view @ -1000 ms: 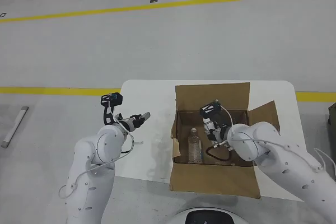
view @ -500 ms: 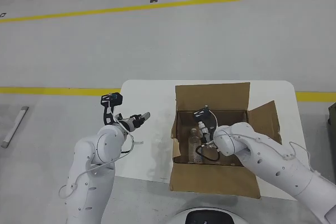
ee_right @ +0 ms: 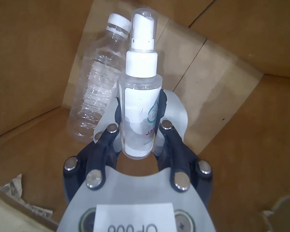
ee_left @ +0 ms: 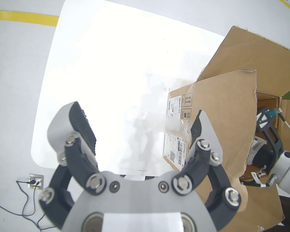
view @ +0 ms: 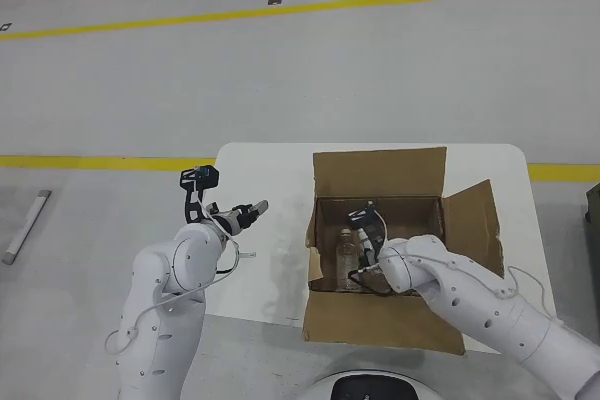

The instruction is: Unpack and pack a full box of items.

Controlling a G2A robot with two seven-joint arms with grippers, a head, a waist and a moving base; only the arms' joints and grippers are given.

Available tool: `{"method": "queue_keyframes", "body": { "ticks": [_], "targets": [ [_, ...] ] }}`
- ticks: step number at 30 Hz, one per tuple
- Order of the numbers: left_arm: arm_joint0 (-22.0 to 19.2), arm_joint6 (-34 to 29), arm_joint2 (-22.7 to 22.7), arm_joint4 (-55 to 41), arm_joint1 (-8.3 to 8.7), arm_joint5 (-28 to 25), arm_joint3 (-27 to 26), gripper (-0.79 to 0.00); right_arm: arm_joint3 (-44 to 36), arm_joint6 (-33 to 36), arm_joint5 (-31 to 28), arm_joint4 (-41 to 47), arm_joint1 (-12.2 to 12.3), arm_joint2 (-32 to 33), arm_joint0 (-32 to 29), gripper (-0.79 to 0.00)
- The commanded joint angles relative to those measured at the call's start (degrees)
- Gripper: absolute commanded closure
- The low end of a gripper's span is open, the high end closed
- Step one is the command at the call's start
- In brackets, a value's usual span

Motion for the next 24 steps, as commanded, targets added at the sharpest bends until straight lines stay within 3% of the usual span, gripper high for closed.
{"method": "queue_keyframes", "body": {
  "ticks": [1,12,13,16,17,19,20,22,23,24],
  "targets": [
    [0.0,0.0,0.0,0.0,0.00,0.0,0.0,-0.785,1.2,-1.1,0.7,1.0,-0.5,0.0,-0.1,0.000],
    [0.0,0.0,0.0,0.0,0.00,0.0,0.0,-0.785,9.5,-2.6,1.8,4.5,-4.2,-2.2,2.9,0.000],
    [0.0,0.0,0.0,0.0,0.00,0.0,0.0,-0.785,10.3,-2.5,1.6,4.6,-4.5,-2.5,3.3,-0.111],
    [0.0,0.0,0.0,0.0,0.00,0.0,0.0,-0.785,11.9,-2.5,1.7,4.8,-5.4,-3.0,4.1,-0.246],
    [0.0,0.0,0.0,0.0,0.00,0.0,0.0,-0.785,12.4,-2.5,1.7,4.7,-5.6,-3.2,4.4,-0.323],
    [0.0,0.0,0.0,0.0,0.00,0.0,0.0,-0.785,13.1,-2.3,1.8,4.5,-6.1,-3.4,4.7,-0.391],
    [0.0,0.0,0.0,0.0,0.00,0.0,0.0,-0.785,13.3,-2.2,1.6,4.5,-6.2,-3.4,4.8,-0.563],
    [0.0,0.0,0.0,0.0,0.00,0.0,0.0,-0.785,13.5,-2.1,1.4,4.2,-6.5,-3.5,4.9,-0.714],
    [0.0,0.0,0.0,0.0,0.00,0.0,0.0,-0.785,13.5,-1.8,1.2,3.9,-6.5,-3.4,4.9,-0.730],
    [0.0,0.0,0.0,0.0,0.00,0.0,0.0,-0.785,13.5,-1.4,1.1,3.6,-6.5,-3.2,4.9,-0.665]
  ]
}}
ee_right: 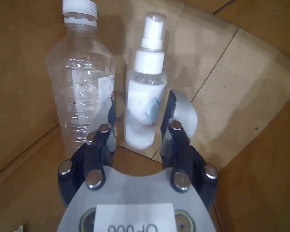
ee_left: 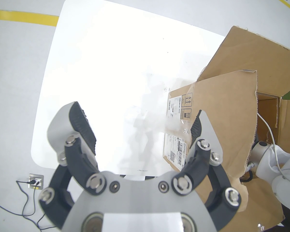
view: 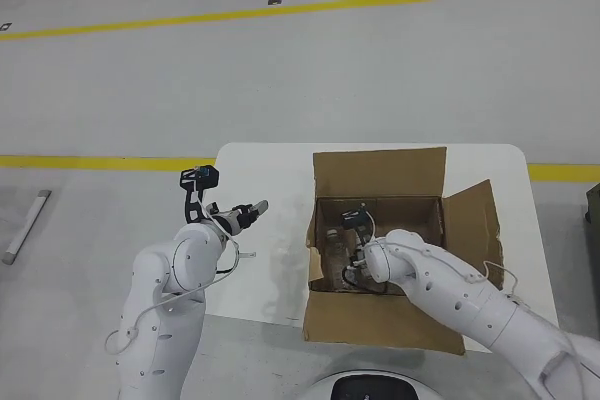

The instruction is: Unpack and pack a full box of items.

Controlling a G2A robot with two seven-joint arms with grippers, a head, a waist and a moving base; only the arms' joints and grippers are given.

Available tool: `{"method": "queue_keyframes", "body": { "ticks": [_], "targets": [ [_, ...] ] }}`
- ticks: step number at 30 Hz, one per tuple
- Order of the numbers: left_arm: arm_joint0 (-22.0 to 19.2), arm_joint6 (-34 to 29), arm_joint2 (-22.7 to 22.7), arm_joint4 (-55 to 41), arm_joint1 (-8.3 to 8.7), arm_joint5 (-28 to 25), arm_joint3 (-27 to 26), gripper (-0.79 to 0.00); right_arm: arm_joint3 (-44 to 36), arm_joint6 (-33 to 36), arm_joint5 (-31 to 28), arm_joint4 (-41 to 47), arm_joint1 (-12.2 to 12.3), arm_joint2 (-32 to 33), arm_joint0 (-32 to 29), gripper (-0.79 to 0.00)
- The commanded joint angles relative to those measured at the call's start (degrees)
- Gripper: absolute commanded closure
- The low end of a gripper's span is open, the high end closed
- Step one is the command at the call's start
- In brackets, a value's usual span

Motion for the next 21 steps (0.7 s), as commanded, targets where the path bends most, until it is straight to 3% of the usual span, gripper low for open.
{"method": "queue_keyframes", "body": {
  "ticks": [1,3,8,10,11,12,13,17,21],
  "targets": [
    [0.0,0.0,0.0,0.0,0.00,0.0,0.0,-0.785,-0.3,0.8,-0.4,-0.3,0.1,0.4,-0.2,-0.585],
    [0.0,0.0,0.0,0.0,0.00,0.0,0.0,-0.785,-1.5,1.5,-1.5,-0.7,0.4,1.3,-0.5,-0.400],
    [0.0,0.0,0.0,0.0,0.00,0.0,0.0,-0.785,-11.1,0.5,-4.1,-4.3,2.9,7.0,-4.1,-0.348],
    [0.0,0.0,0.0,0.0,0.00,0.0,0.0,-0.785,-17.7,0.1,-5.2,-6.7,4.6,11.0,-7.5,-0.286],
    [0.0,0.0,0.0,0.0,0.00,0.0,0.0,-0.785,-21.4,0.1,-5.8,-7.7,5.5,13.6,-9.5,-0.200],
    [0.0,0.0,0.0,0.0,0.00,0.0,0.0,-0.785,-25.3,0.1,-6.6,-8.6,6.4,16.3,-11.8,-0.065],
    [0.0,0.0,0.0,0.0,0.00,0.0,0.0,-0.785,-29.2,0.1,-7.2,-9.5,7.2,19.2,-14.1,0.000],
    [0.0,0.0,0.0,0.0,0.00,0.0,0.0,-0.785,-42.3,0.3,-11.4,-12.8,9.9,29.9,-23.3,0.000],
    [0.0,0.0,0.0,0.0,0.00,0.0,0.0,-0.785,-49.9,-1.7,-13.9,-14.5,11.4,39.0,-31.5,0.000]
  ]
}}
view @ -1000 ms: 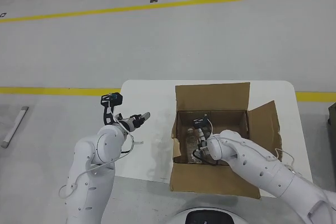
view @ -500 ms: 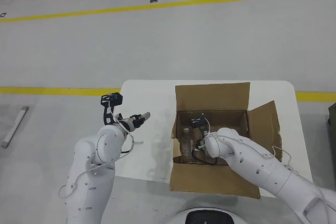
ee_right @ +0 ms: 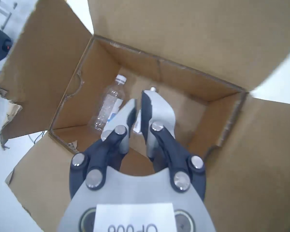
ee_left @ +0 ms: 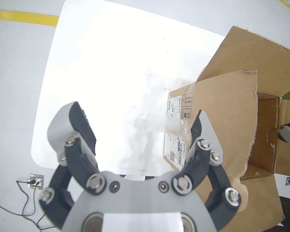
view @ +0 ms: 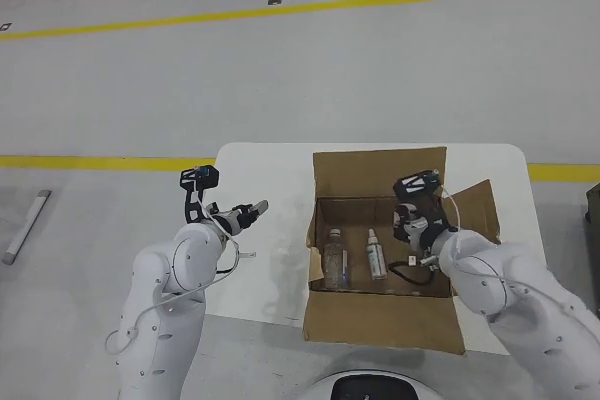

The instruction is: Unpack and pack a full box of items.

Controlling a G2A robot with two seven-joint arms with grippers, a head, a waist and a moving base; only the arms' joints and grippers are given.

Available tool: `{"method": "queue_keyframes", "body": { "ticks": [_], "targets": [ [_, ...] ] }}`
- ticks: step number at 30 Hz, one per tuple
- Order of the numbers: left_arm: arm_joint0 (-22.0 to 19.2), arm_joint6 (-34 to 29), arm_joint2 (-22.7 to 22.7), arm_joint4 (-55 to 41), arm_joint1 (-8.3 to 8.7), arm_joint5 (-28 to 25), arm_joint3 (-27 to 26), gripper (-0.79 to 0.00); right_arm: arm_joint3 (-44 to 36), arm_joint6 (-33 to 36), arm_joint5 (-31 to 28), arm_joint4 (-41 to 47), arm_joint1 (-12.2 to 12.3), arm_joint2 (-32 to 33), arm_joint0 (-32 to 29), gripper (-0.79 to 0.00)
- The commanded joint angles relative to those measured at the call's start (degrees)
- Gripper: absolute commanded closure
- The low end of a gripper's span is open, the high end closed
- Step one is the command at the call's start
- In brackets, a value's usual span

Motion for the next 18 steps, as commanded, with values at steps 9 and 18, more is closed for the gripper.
{"method": "queue_keyframes", "body": {
  "ticks": [9,18],
  "targets": [
    [0.0,0.0,0.0,0.0,0.00,0.0,0.0,-0.785,-3.2,-1.3,-3.4,3.3,0.6,5.9,-5.3,0.000],
    [0.0,0.0,0.0,0.0,0.00,0.0,0.0,-0.785,-5.8,-6.4,-4.6,-1.5,0.7,6.6,-7.5,0.000]
  ]
}}
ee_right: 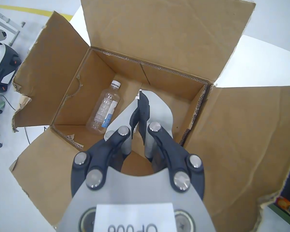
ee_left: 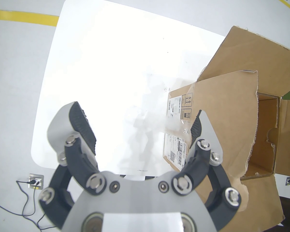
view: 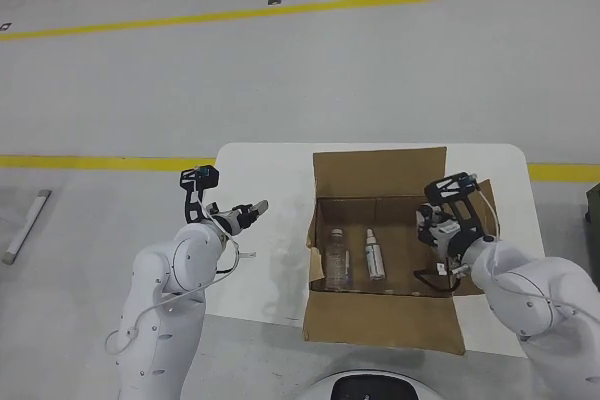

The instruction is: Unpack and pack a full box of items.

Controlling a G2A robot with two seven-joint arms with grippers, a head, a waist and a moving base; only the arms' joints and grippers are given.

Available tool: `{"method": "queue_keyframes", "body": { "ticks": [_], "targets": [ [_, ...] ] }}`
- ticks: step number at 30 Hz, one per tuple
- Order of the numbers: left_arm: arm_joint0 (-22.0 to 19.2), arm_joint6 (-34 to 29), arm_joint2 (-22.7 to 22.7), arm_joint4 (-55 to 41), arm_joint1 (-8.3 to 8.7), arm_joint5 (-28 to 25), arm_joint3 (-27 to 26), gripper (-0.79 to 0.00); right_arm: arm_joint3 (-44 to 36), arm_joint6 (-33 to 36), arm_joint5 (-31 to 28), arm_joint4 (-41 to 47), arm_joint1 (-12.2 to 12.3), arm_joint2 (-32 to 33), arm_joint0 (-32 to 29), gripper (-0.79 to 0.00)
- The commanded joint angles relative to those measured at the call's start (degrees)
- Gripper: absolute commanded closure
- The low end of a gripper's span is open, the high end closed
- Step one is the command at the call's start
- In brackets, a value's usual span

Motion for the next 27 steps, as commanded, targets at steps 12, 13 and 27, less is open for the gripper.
{"method": "queue_keyframes", "body": {
  "ticks": [12,13,27],
  "targets": [
    [0.0,0.0,0.0,0.0,0.00,0.0,0.0,-0.785,-6.6,-4.0,-8.3,7.2,1.4,30.9,-14.5,0.000],
    [0.0,0.0,0.0,0.0,0.00,0.0,0.0,-0.785,-7.0,-2.4,-9.0,7.5,1.5,33.7,-15.8,0.000],
    [0.0,0.0,0.0,0.0,0.00,0.0,0.0,-0.785,-3.5,19.1,-19.9,9.0,2.8,43.9,-25.6,0.000]
  ]
}}
